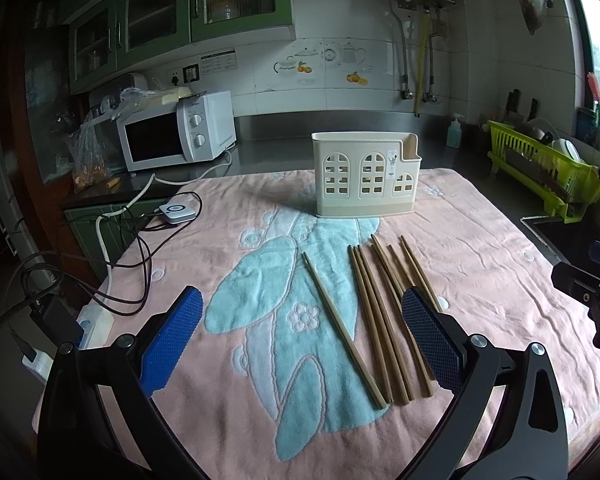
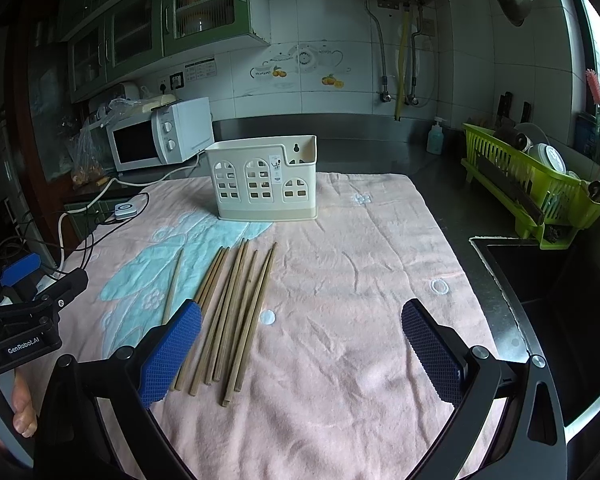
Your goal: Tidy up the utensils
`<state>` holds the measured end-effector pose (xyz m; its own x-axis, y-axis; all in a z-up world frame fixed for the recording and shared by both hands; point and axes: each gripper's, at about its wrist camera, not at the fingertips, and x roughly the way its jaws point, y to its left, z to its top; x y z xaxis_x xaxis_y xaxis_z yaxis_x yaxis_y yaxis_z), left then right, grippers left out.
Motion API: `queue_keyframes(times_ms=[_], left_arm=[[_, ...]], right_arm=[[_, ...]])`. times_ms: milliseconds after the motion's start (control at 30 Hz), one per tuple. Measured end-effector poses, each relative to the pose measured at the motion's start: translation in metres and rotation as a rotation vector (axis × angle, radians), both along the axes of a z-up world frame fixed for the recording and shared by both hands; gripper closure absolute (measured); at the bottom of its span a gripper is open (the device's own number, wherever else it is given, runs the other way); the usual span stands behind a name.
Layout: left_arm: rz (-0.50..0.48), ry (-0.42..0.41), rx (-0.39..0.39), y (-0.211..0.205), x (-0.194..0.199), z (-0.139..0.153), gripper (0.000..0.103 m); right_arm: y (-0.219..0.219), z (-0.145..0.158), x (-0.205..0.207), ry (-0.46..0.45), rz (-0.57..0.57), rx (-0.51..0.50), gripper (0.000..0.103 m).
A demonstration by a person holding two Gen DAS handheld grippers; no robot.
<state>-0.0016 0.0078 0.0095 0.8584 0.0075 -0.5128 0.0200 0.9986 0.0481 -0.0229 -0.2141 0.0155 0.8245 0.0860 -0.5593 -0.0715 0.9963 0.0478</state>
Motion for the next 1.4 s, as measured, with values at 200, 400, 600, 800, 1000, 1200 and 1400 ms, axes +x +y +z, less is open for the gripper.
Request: queue_keyframes(times_ms=[200, 400, 600, 800, 1000, 1200, 1400], left_arm=[[0.008, -0.006, 0.003, 0.002, 0.0, 0.002, 0.005], [0.014, -0.008, -0.002, 0.004, 0.001, 0.002, 0.005], [0.016, -0.008, -0.007, 0.006, 0.0, 0.001, 0.005], [0.019, -0.006, -0.005, 0.007, 0.0, 0.0, 0.005], [0.013, 0.006, -0.014, 0.015, -0.001, -0.006, 0.005], [0.006, 0.042, -0.012, 0.018, 0.003, -0.02, 0.013], [0.012, 0.076, -0.006, 0.021, 0.006, -0.034, 0.014]], right_arm=[[-0.001, 0.001, 0.0, -0.004, 0.0, -0.001, 0.006], [-0.001, 0.001, 0.001, -0.008, 0.001, 0.002, 0.006], [-0.001, 0.001, 0.0, -0.008, 0.002, 0.002, 0.006], [0.0, -0.003, 0.0, 0.001, 0.008, 0.0, 0.006], [0.003, -0.014, 0.001, 0.026, 0.029, -0.017, 0.006], [0.008, -0.034, -0.001, 0.074, 0.058, -0.033, 0.007], [0.015, -0.057, -0.003, 0.132, 0.089, -0.05, 0.007]])
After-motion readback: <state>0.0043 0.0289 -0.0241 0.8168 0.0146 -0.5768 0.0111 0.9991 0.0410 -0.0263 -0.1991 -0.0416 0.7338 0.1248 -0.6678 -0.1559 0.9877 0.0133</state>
